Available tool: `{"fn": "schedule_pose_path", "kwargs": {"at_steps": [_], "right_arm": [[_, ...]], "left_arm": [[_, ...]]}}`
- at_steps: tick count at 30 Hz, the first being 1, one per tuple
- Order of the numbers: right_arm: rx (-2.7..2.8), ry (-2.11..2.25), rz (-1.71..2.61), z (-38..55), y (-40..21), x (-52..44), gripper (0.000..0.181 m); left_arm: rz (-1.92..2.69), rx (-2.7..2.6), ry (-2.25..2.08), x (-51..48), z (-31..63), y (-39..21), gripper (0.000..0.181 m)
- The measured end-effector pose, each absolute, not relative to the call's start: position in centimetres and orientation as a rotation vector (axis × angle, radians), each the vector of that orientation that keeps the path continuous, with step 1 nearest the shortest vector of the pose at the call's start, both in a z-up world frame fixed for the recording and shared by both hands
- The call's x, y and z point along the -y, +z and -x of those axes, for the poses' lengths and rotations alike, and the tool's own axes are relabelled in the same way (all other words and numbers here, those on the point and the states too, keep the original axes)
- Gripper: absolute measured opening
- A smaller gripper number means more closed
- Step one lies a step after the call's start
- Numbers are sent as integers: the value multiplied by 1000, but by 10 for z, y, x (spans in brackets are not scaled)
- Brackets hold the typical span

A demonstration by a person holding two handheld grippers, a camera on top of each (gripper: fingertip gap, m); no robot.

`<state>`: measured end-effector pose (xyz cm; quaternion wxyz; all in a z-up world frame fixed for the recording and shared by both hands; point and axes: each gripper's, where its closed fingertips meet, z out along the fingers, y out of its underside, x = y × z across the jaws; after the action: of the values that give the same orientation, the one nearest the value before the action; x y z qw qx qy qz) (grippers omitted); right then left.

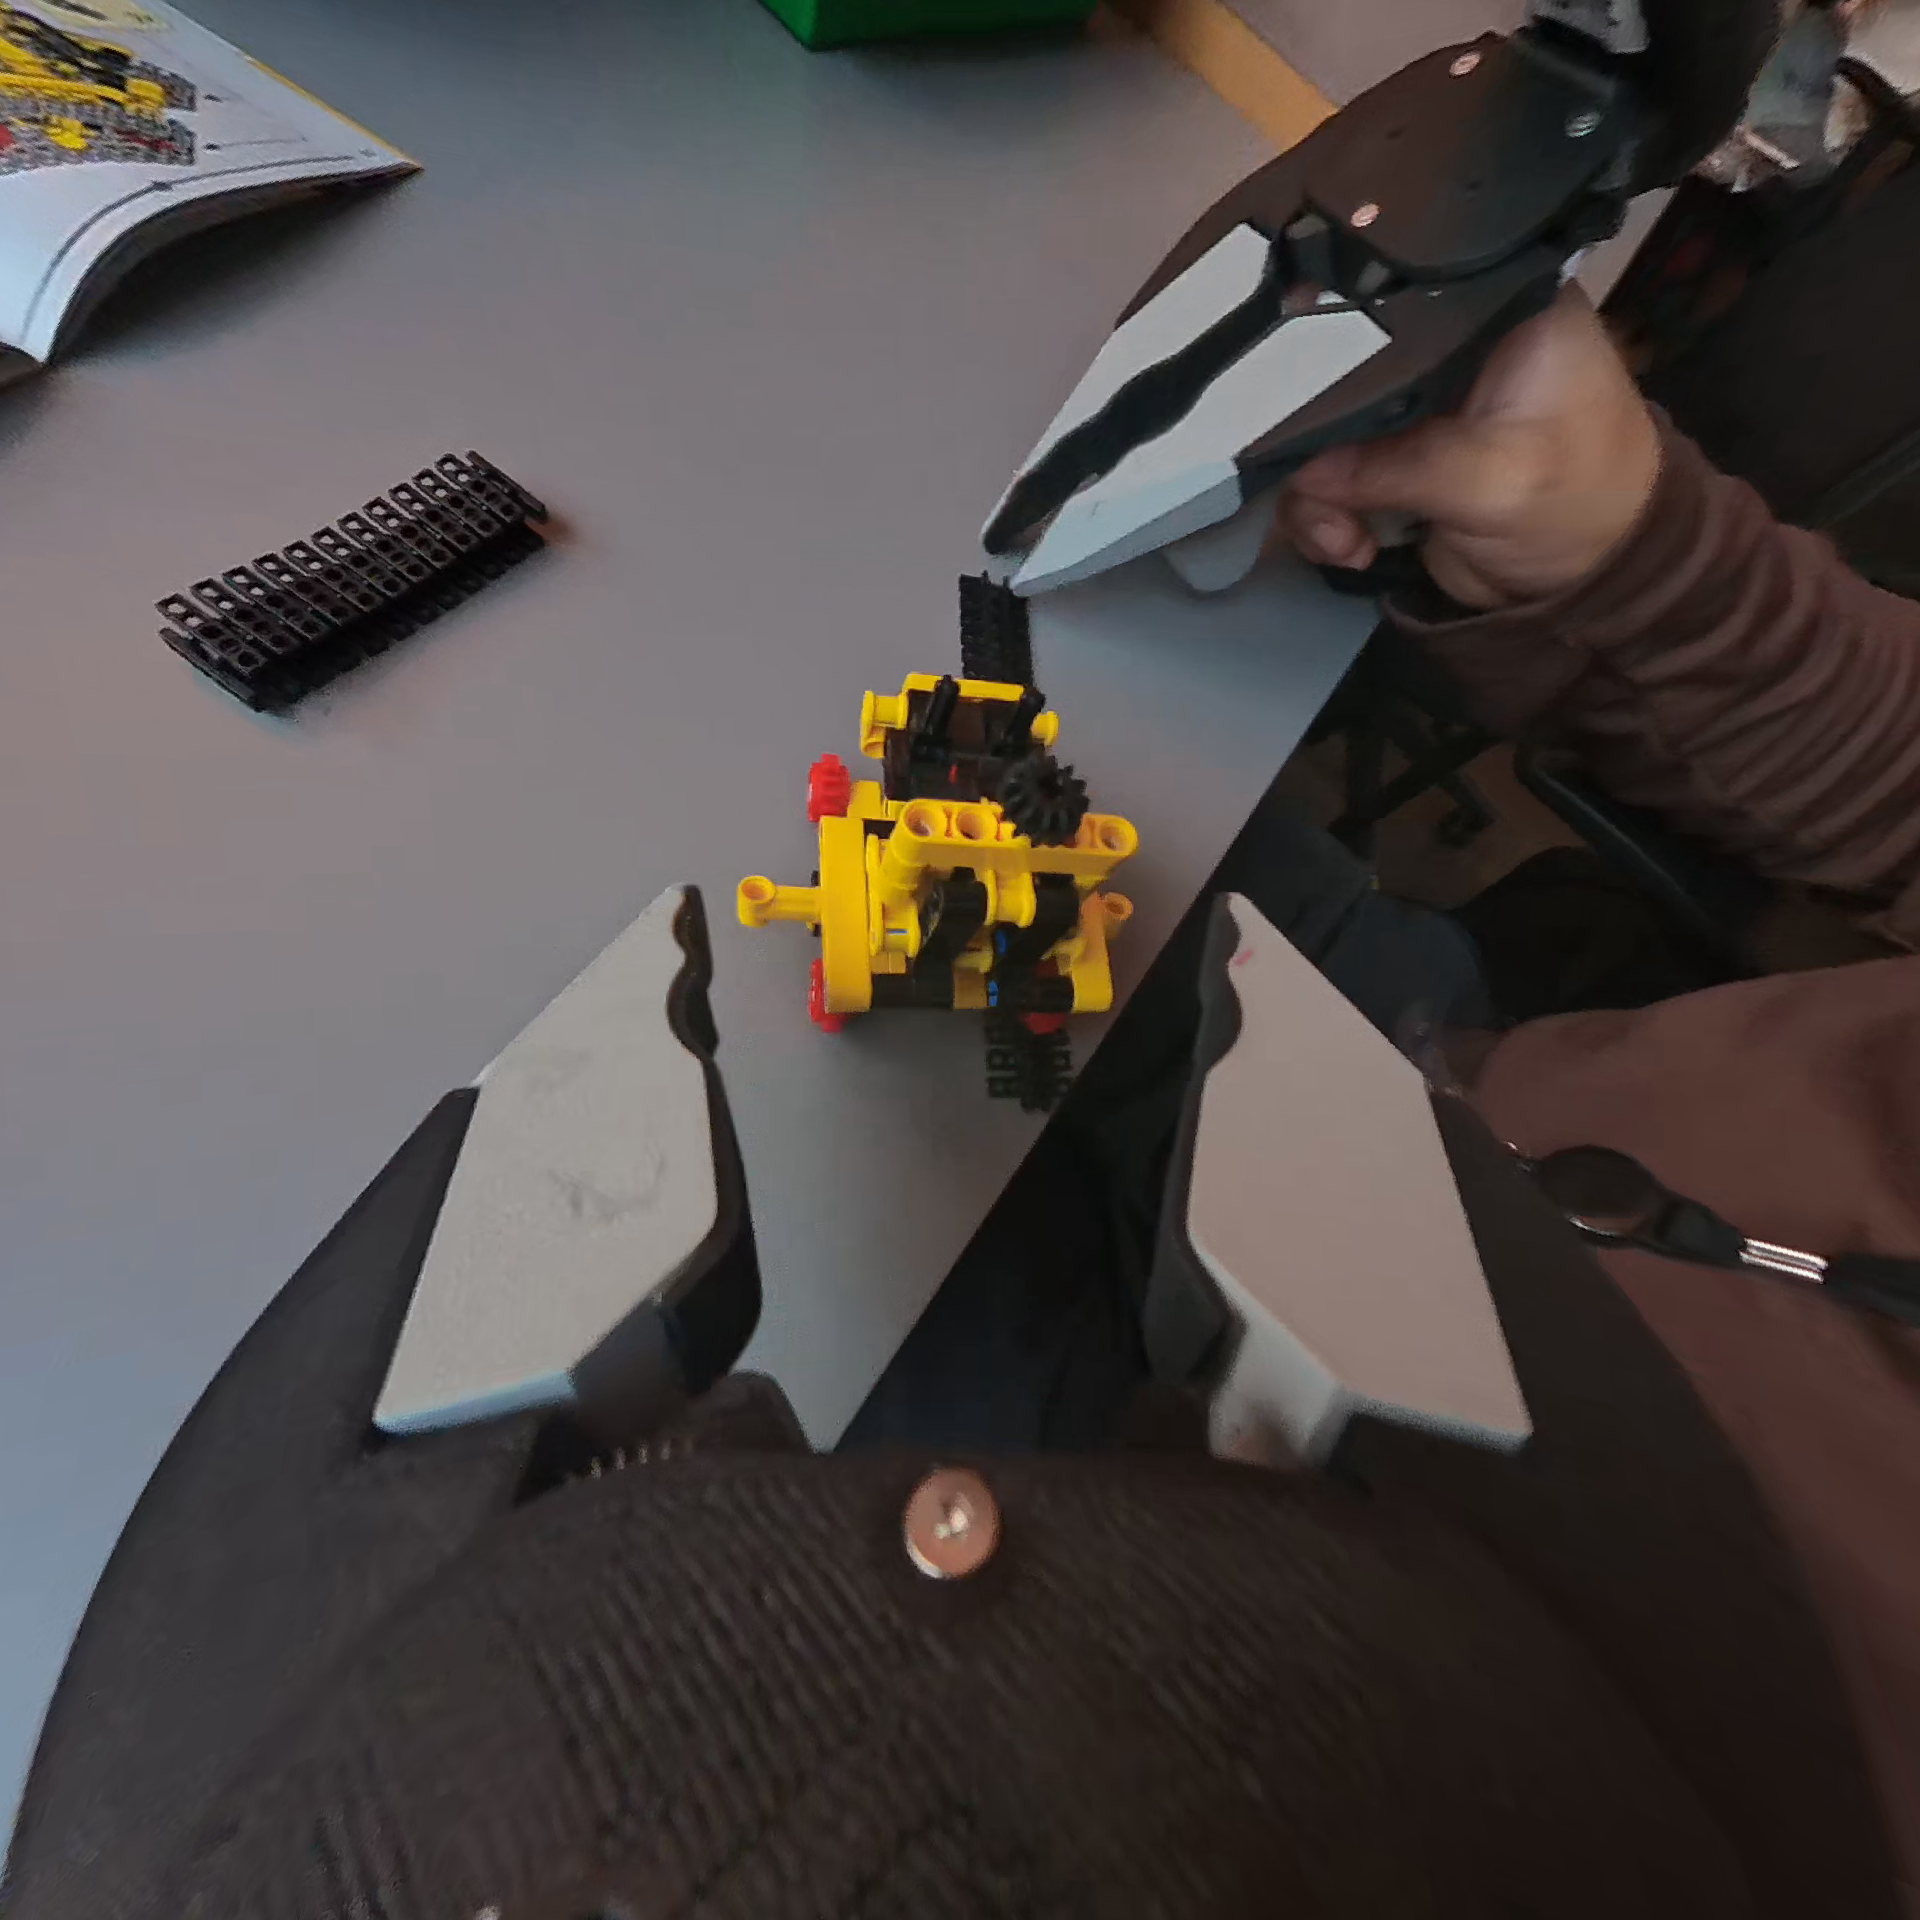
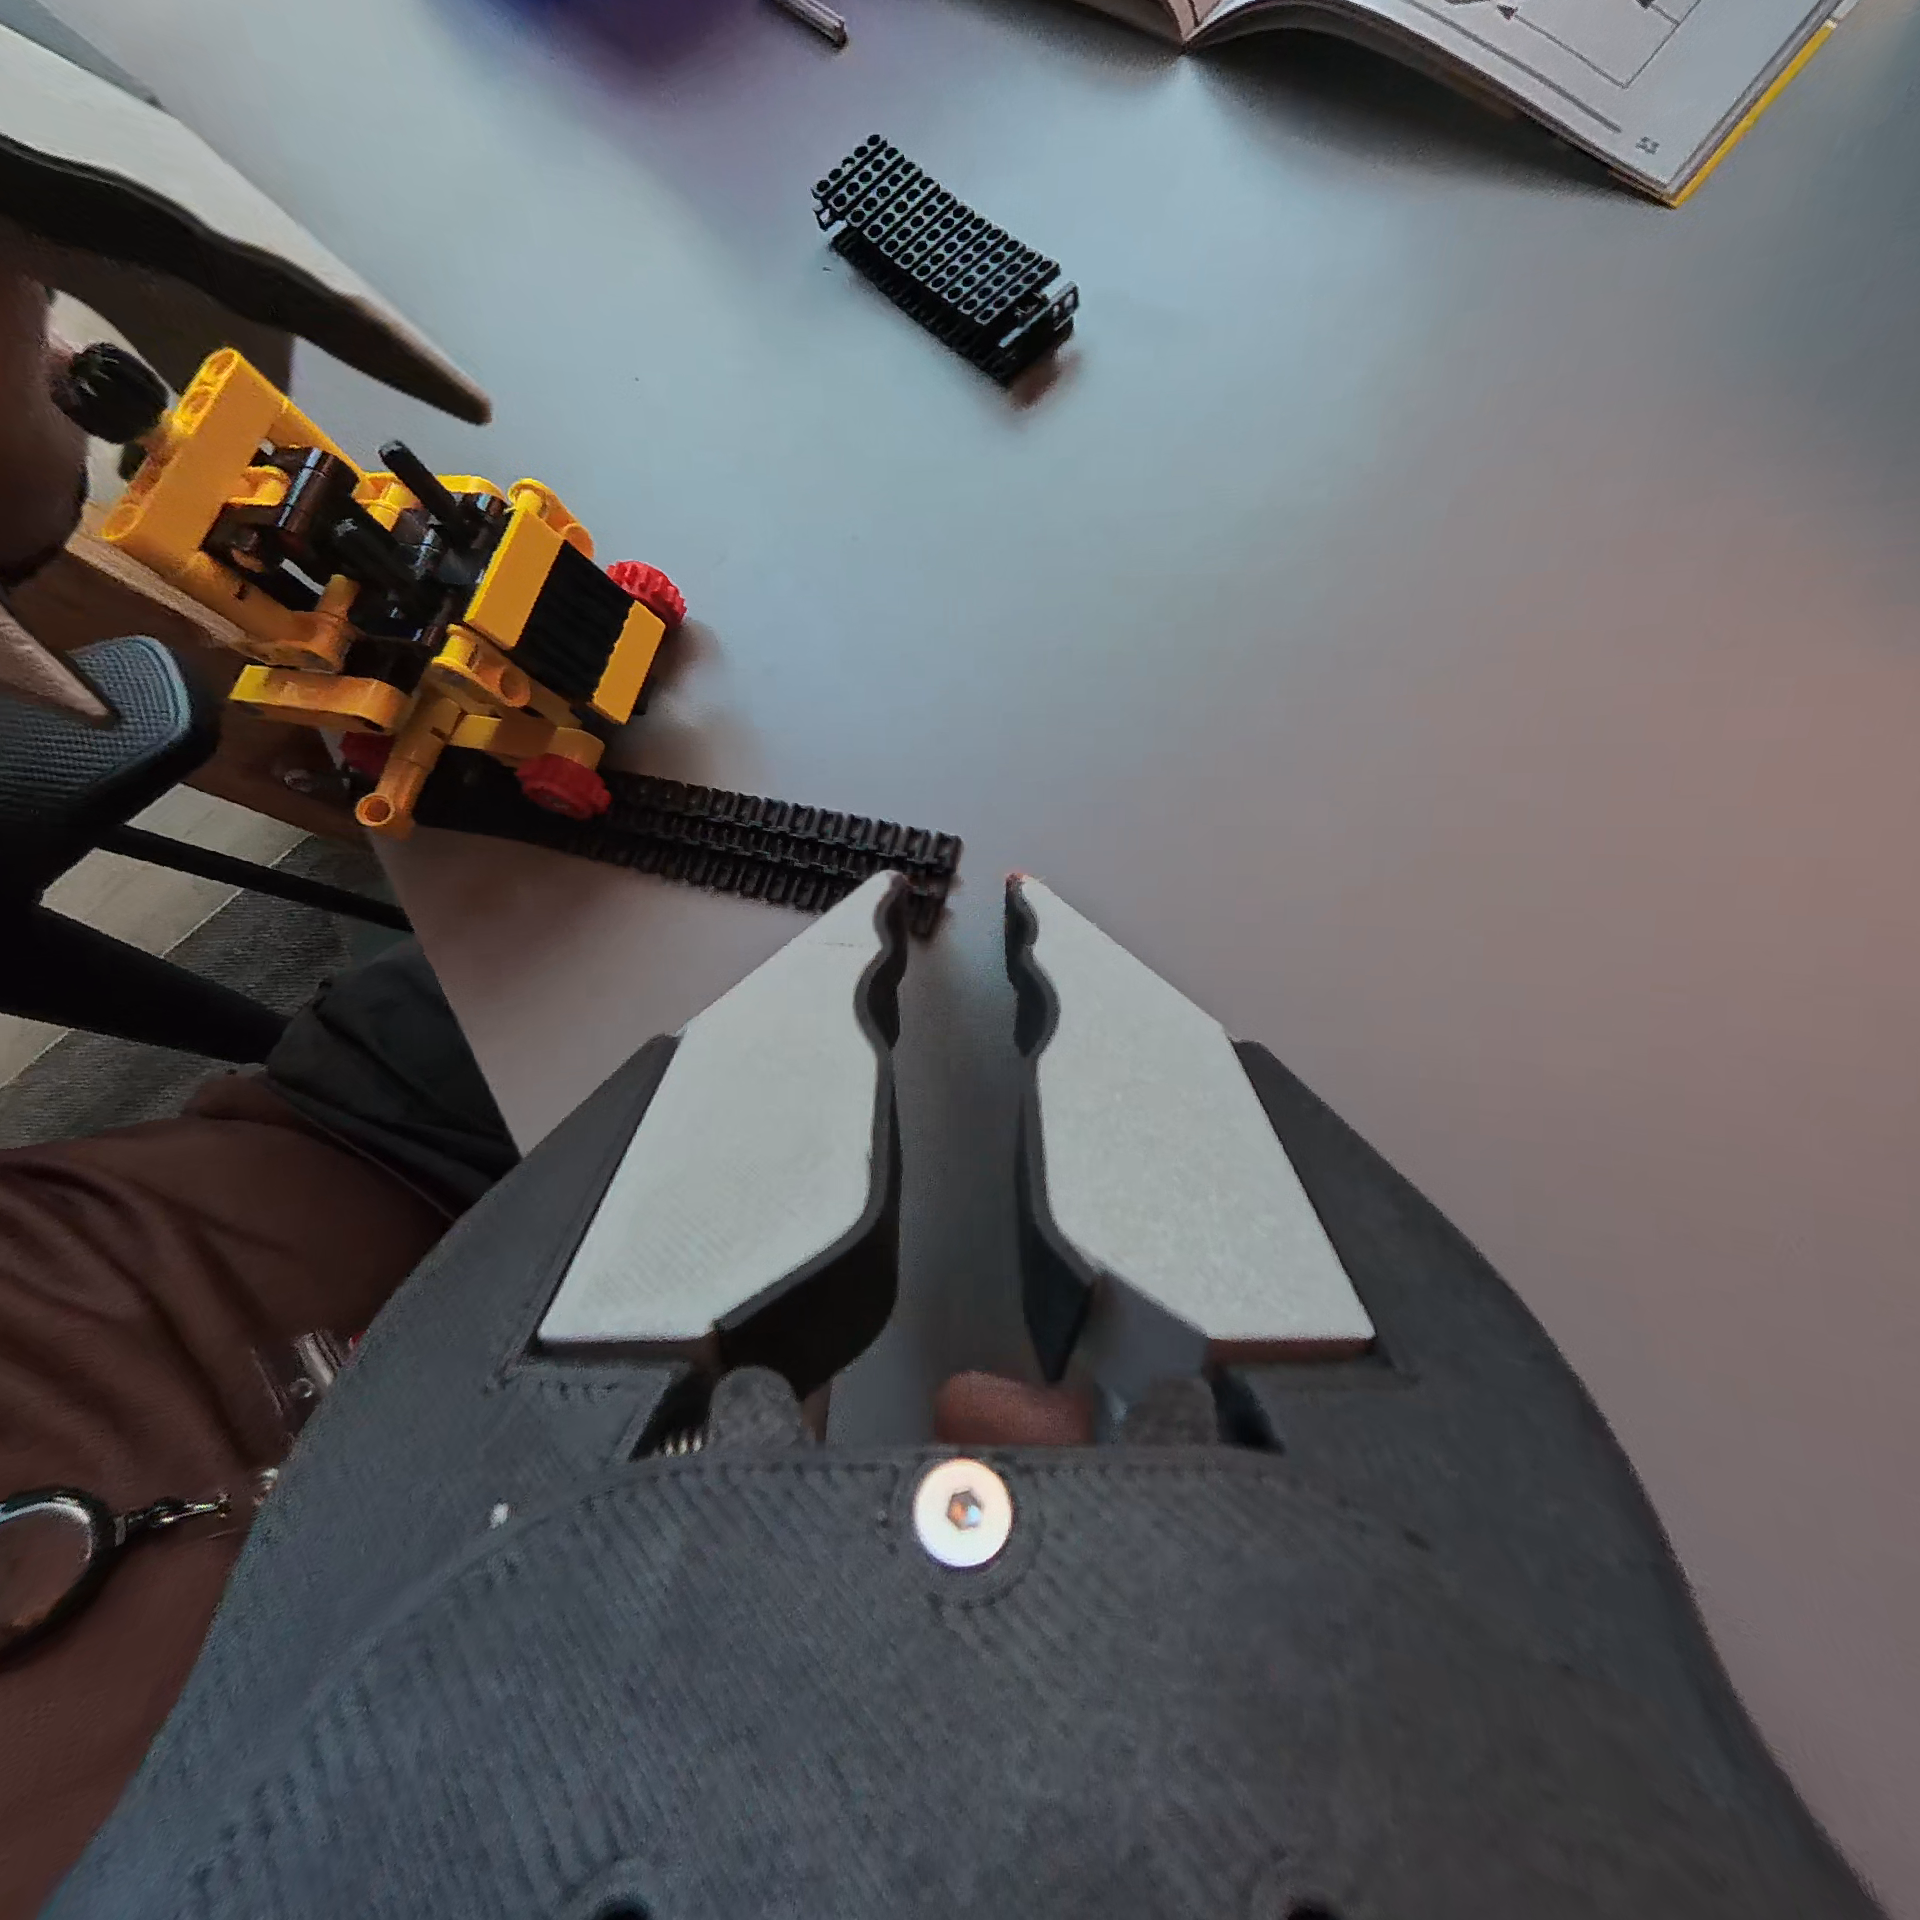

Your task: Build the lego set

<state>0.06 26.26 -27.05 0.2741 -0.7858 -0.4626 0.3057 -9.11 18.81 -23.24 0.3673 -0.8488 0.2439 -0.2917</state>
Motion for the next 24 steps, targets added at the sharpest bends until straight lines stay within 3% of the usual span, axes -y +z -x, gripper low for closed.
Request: {"fn": "schedule_pose_path", "kwargs": {"at_steps": [3, 7, 24], "right_arm": [[1248, 801, 2118, 1, -271, -263, 15], [1254, 871, 2129, 6, -272, -257, 6], [1274, 776, 2100, 7, -273, -262, 0]], "left_arm": [[2211, -612, -730, -192, 86, -243, 95], [2263, -638, -714, -189, 82, -259, 81], [2273, -607, -743, -186, 80, -259, 80]]}}
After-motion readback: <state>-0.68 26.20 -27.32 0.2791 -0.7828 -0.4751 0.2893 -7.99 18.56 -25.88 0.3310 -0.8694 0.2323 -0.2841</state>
